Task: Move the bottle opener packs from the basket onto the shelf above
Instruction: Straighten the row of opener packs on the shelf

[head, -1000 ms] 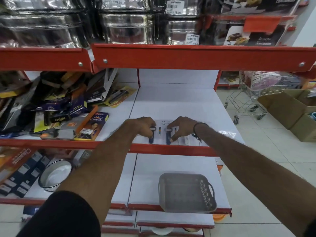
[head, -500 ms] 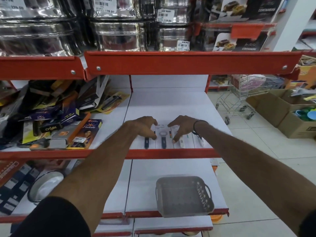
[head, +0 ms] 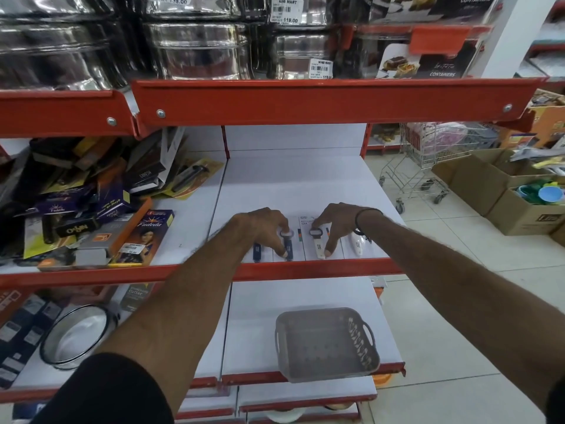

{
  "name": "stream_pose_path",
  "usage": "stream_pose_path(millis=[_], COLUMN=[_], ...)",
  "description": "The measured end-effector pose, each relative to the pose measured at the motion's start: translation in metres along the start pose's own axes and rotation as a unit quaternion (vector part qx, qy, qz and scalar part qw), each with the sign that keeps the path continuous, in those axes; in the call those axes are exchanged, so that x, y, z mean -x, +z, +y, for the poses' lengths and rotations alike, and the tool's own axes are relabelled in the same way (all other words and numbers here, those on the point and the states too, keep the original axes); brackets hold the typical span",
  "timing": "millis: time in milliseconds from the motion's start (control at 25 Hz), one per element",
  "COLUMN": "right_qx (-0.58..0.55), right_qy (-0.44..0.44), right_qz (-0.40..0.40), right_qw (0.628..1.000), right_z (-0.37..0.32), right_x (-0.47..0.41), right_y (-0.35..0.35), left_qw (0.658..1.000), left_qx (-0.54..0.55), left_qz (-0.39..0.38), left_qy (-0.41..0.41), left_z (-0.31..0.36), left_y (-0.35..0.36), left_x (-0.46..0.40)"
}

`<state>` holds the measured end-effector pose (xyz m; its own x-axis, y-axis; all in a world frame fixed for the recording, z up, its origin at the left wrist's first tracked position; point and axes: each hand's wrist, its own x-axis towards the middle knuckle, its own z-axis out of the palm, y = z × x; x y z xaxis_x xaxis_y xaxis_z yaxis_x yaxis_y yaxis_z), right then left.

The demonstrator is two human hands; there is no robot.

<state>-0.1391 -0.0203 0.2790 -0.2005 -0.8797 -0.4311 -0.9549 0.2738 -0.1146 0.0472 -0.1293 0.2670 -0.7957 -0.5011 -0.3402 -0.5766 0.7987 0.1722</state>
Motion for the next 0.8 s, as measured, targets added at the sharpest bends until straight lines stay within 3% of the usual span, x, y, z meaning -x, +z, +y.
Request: stream_pose_path(millis=[280, 560, 800], right_qx=[0.017, 0.044, 0.039], right_qy=[0.007, 0.048, 0.057], right_qz=[0.003, 0.009, -0.006], right_qw=[1.0, 0.998, 0.998], right_z=[-0.001, 0.039, 0.065], right_x=[0.0, 0.031, 0.031], right_y=[-0.001, -0.017, -0.001], left_qw=[0.999, 0.998, 0.999], left_qx=[-0.017, 0.041, -0.025], left_qz=[-0.021, 0.031, 0.005], left_qy=[-0.016, 0.041, 0.045], left_z=[0.005, 0.045, 0.056], left_y=[-0.005, -0.009, 0.006], left_x=[-0.003, -0.014, -0.029])
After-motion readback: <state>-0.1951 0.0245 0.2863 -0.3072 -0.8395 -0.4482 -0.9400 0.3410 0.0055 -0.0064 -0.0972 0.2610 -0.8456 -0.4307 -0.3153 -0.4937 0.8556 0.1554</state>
